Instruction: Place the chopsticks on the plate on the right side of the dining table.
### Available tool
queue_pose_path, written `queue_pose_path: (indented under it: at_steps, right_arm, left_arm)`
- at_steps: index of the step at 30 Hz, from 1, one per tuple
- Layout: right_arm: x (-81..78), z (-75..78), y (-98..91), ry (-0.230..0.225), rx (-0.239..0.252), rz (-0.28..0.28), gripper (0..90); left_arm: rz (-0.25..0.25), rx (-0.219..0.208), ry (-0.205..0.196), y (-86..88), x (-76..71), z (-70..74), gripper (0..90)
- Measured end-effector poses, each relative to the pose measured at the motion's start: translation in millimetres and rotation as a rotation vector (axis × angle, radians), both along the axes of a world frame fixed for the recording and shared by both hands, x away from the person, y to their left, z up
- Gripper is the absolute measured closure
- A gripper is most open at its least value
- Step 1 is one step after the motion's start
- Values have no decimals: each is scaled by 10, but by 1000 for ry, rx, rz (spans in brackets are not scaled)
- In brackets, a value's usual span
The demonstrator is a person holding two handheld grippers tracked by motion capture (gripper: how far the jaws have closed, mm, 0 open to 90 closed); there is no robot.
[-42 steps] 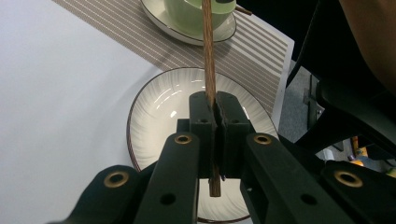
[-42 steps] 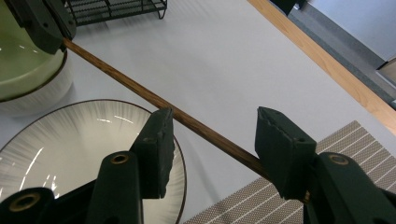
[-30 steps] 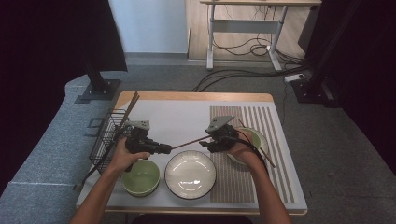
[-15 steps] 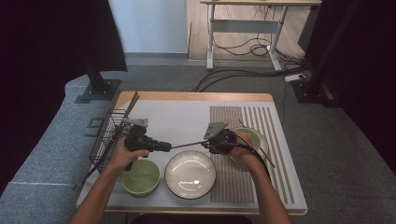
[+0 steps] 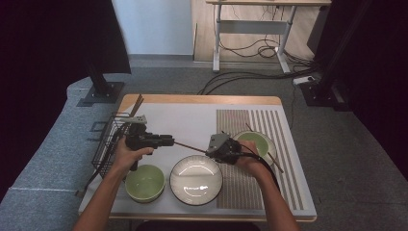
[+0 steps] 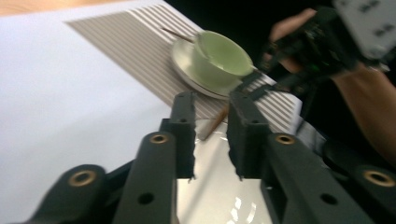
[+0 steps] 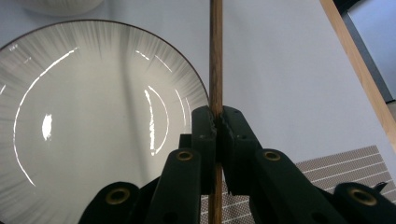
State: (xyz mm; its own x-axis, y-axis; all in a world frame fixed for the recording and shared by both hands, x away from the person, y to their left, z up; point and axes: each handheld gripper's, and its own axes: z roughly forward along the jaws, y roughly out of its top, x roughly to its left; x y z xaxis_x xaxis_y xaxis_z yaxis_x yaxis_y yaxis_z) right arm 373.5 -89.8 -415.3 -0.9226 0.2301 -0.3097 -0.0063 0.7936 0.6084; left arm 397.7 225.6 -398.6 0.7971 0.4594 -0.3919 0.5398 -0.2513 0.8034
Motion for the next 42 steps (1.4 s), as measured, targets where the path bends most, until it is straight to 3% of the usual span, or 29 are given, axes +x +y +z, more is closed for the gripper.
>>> queue_pose_path:
  at_steps: [6,14,20,42]
  right_arm:
    - [14,15,-65,31,51,-13,851]
    - [33,16,-142,50,86,-54,850]
    - [57,4,-186,69,125,-78,850]
    - [71,-48,-390,94,195,-134,850]
  left_arm:
    - [61,2,-33,-2,-56,38,608]
    - [80,-17,-48,-3,-87,56,575]
    - [91,10,-82,-14,-145,71,562]
    - [103,96,-164,-56,-423,60,513]
